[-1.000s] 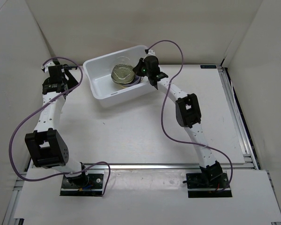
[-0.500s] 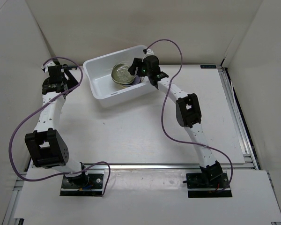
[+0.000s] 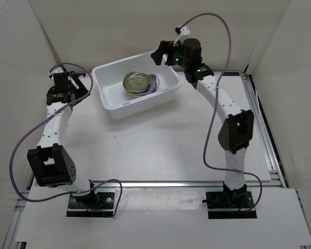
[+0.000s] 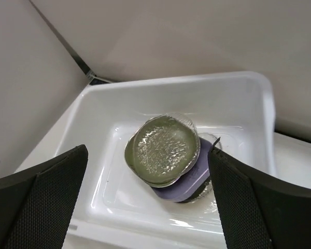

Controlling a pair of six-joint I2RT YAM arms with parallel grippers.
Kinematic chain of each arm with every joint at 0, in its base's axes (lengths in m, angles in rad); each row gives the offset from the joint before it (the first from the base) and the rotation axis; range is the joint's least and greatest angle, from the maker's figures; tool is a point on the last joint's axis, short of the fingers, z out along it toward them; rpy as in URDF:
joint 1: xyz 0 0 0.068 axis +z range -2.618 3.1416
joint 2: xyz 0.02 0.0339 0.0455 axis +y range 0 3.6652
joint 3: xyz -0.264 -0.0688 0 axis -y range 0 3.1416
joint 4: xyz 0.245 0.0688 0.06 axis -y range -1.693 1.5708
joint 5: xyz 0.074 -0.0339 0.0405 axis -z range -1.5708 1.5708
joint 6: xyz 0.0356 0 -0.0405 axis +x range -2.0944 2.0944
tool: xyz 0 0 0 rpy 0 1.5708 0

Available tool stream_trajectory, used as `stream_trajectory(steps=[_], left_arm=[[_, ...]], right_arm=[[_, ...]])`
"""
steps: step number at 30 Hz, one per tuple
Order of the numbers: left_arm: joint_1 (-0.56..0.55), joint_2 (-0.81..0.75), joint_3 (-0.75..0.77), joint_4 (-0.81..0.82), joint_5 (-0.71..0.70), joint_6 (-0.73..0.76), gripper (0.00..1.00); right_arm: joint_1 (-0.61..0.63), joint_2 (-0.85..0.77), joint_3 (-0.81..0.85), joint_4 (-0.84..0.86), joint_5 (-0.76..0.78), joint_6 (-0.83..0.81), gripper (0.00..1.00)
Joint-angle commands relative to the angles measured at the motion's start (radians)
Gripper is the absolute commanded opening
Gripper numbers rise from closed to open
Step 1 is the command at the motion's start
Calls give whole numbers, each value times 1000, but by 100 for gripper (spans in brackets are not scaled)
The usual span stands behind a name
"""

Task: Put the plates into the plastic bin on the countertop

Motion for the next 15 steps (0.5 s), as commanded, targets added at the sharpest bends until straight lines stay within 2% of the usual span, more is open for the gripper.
stream_trajectory(steps=[1,4,5,6,9,15], left_arm=[[-32,-74,27,-59,-33,6,99],[-64,-104,23,-115,-86,-3,99],[-63,-116,12,-124,-84,-5,99],[-66,-156,-25,-124,-81,-9,99],[-83,-245,-101,-127,-92,-28,99],[-143,-356,-227,-132,-101,-75,99]], right_arm=[[-42,-109,-91,-127,9,-1,99],[-85,-247,-270,-167,9,12,99],[-94,-339,-340,-158,28,28,99],[-106,-391,-477,-140,39,40,99],[-174,-575,-711,-170,79,75,99],[-263,-919,-1009,-269,242,89,99]])
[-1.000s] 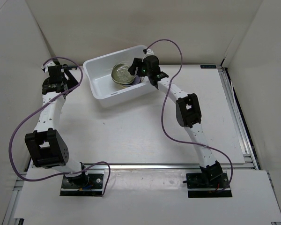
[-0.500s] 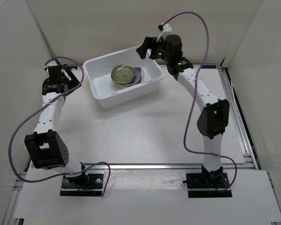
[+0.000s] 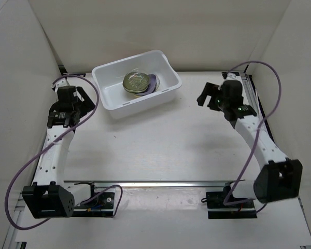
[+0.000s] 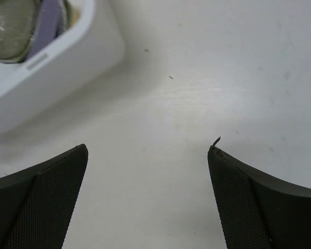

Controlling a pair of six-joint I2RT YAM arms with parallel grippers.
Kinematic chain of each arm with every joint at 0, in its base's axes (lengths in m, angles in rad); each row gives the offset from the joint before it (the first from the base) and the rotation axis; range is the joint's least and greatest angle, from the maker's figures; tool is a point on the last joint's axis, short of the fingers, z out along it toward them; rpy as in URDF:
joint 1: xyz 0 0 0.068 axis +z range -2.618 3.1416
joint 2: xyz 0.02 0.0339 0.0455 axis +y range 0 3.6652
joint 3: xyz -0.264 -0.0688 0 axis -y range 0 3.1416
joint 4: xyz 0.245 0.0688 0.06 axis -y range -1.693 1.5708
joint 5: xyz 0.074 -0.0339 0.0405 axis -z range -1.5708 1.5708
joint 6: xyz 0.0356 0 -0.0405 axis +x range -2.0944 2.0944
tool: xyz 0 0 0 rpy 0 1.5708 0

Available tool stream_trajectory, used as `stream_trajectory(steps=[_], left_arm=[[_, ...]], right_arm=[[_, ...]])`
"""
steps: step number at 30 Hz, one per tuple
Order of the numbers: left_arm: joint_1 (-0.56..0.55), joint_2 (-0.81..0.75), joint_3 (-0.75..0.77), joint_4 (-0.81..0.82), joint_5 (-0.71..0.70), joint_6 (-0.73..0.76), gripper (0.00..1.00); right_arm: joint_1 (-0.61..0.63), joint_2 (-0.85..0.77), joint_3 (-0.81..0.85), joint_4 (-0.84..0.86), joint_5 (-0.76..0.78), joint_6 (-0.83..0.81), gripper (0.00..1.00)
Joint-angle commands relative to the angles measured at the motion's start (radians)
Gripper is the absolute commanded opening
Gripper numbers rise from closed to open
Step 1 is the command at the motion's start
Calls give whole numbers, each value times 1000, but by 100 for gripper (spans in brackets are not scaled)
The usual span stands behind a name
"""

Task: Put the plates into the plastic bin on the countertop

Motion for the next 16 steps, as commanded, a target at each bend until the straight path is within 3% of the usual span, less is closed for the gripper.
stream_trajectory(steps=[1,7,16], left_arm=[[-29,-53,-61,-26,-19,-41,99],[-151,-124,-128,-69,-10,-82,99],[-165,-191,-154,-109,-25,-84,99]], right_arm=[[-36,-199,-128,-51,107,17,99],[-103,-368,-297,-131,165,79,99],[-109,-440,-374,-116,156,91,99]])
